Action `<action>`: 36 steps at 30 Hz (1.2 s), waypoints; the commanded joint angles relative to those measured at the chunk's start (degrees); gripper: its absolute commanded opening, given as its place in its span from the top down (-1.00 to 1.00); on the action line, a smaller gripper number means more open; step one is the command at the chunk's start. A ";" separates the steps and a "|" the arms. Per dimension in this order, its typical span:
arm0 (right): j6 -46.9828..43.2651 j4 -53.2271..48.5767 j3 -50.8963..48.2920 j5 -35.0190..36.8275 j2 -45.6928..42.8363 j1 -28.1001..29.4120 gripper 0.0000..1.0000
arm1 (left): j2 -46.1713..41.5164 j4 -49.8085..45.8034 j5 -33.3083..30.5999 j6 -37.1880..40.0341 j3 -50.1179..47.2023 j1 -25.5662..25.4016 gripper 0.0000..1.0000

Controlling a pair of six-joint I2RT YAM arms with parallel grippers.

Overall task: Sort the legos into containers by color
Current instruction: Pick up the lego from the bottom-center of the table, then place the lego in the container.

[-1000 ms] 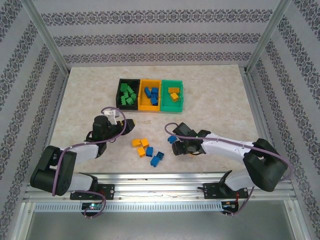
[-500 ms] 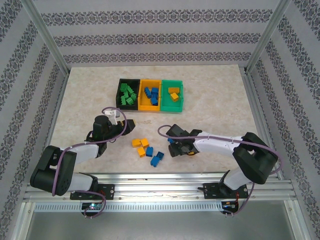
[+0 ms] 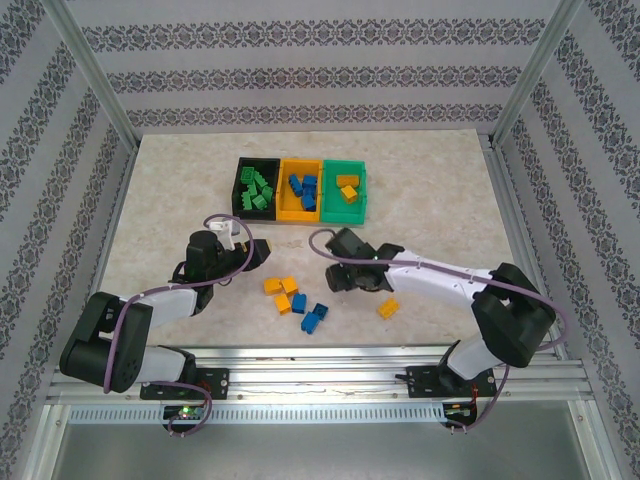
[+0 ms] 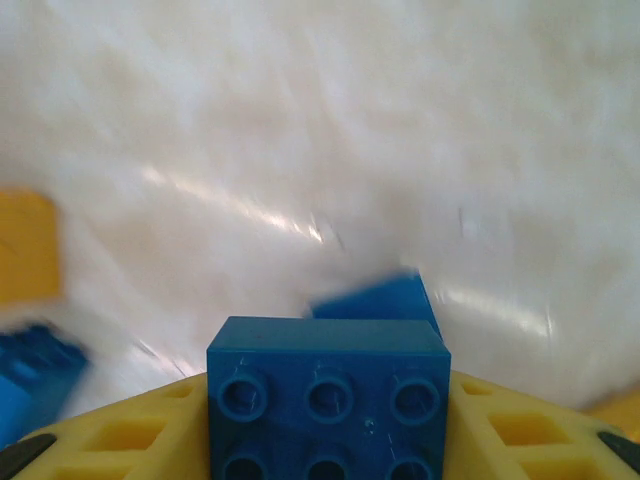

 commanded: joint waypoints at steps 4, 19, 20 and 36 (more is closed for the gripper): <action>-6.35 4.97 16.76 -4.52 10.21 -4.08 0.02 | -0.52 -0.69 -0.70 1.67 1.50 -1.05 -0.16; -9.89 -1.97 58.56 -11.39 39.27 -12.00 -0.01 | -0.06 -3.18 -1.51 3.52 2.81 -1.51 -0.15; -10.02 -2.47 60.71 -10.98 40.85 -12.18 -0.05 | 0.07 -3.33 -1.47 3.48 2.91 -1.59 -0.15; -11.45 1.30 40.38 -13.35 25.36 -10.05 -0.17 | -0.31 -3.79 -1.29 3.52 3.13 -1.64 -0.15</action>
